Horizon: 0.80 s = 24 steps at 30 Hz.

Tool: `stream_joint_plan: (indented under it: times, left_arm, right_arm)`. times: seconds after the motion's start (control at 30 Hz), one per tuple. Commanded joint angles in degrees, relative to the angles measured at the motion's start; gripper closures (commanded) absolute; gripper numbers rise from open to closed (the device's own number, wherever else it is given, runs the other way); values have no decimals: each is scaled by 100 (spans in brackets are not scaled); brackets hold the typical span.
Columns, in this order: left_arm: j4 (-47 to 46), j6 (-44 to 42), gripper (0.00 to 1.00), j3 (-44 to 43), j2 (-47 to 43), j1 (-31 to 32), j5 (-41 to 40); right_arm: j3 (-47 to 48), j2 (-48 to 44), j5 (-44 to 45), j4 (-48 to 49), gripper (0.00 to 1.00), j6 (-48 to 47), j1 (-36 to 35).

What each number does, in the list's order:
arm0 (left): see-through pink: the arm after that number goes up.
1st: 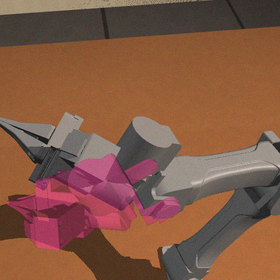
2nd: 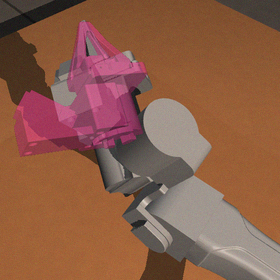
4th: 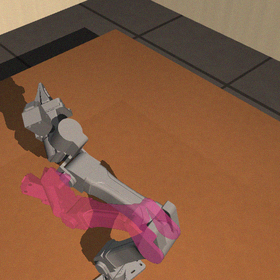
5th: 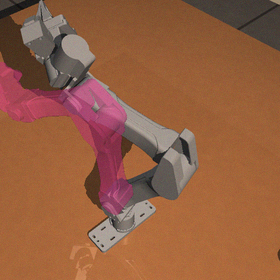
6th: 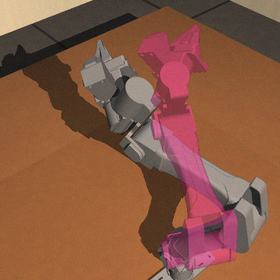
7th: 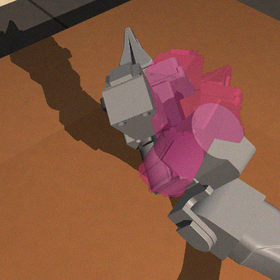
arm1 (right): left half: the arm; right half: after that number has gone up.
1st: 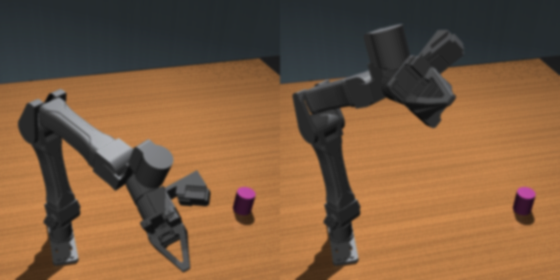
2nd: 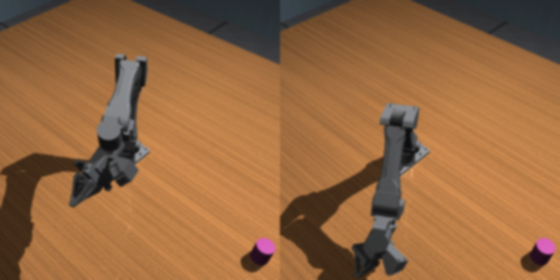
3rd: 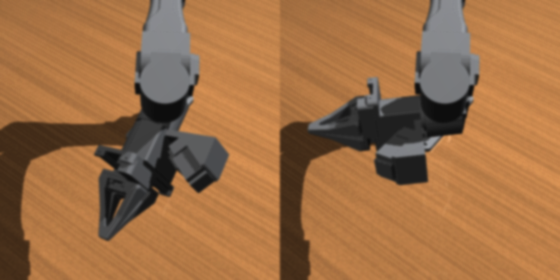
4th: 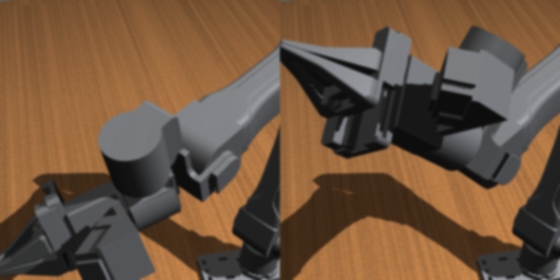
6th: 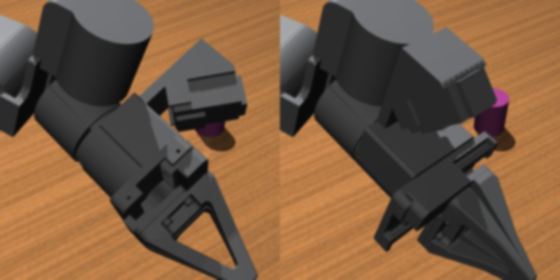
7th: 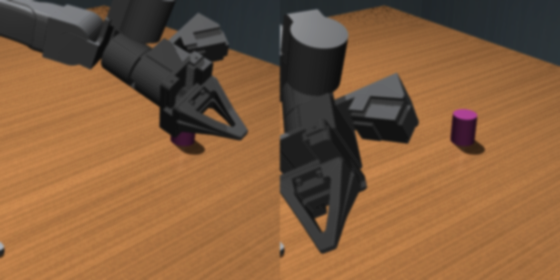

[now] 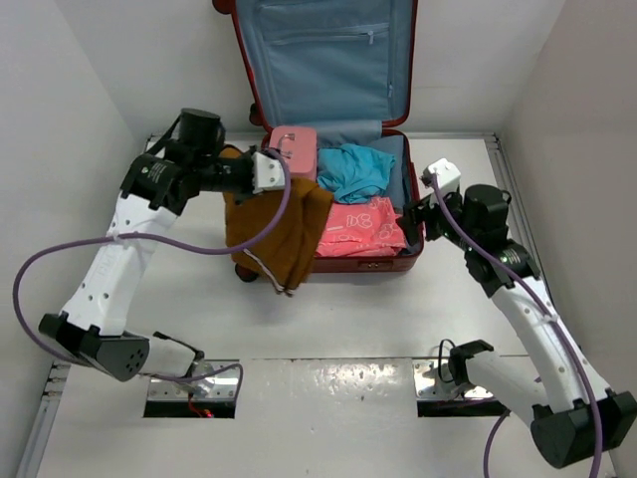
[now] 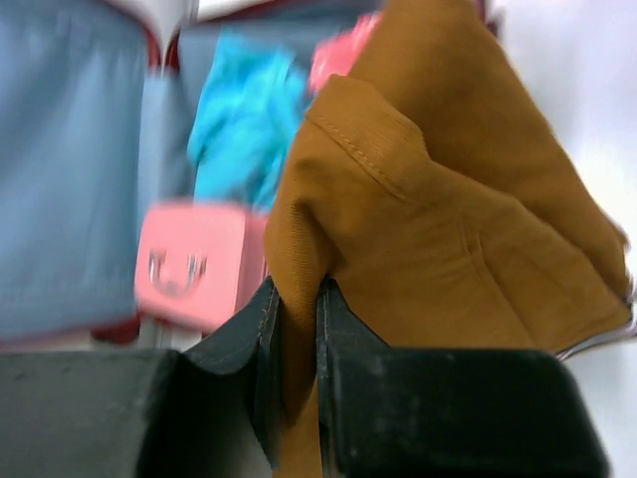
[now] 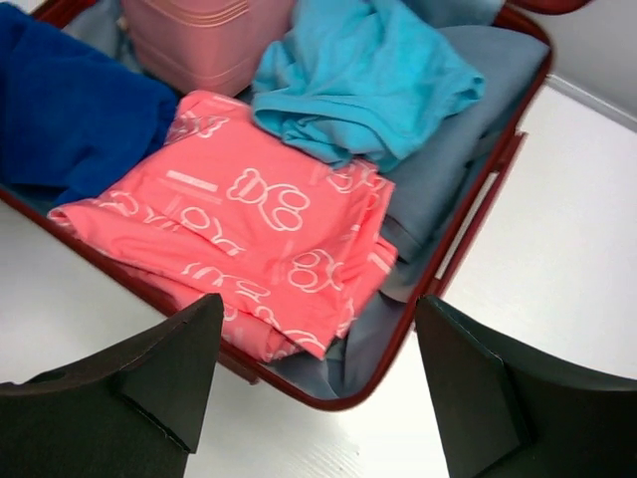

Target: Pack the luggage

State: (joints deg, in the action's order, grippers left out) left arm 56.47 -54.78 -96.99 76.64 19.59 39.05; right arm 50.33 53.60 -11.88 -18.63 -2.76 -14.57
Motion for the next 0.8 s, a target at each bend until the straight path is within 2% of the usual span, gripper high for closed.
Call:
stream_joint_plan:
  times: [0.0,0.27,0.37,0.47,0.53,0.57,0.6,0.7,0.77]
  left_arm:
    - [-857,240,100,-646,-26,596,543]
    - [-1278,433,100,-575,579,1591,630]
    - [-1752,854,100,-523,974,1828,341]
    - [-2332,1688,100,-715,1587,1969,-221]
    - [-2517,2286,100,-1241,2037,1969,-641]
    - [-2518,2462,100,-1487,2535,1969,-748]
    - [-2518,2760,100,-2020,2792,1891,-749]
    - [-2571,3157,100,-2979,3722,1759,-811]
    - [-2684,3360,100,-3246,4085,1697,-942]
  right_arm:
    - [-180,-393,685,439,23,101,42]
    - [-348,-711,1337,519,23,206,42]
    - [-322,-746,1521,414,23,241,77]
    - [-260,-746,1671,291,23,505,85]
    - [-243,-746,1794,272,22,540,68]
    - [-243,-737,1794,255,22,566,181]
    - [-199,-729,1768,238,22,593,208]
    - [-120,-632,1759,159,22,646,358]
    - [-84,-553,1759,149,20,628,437]
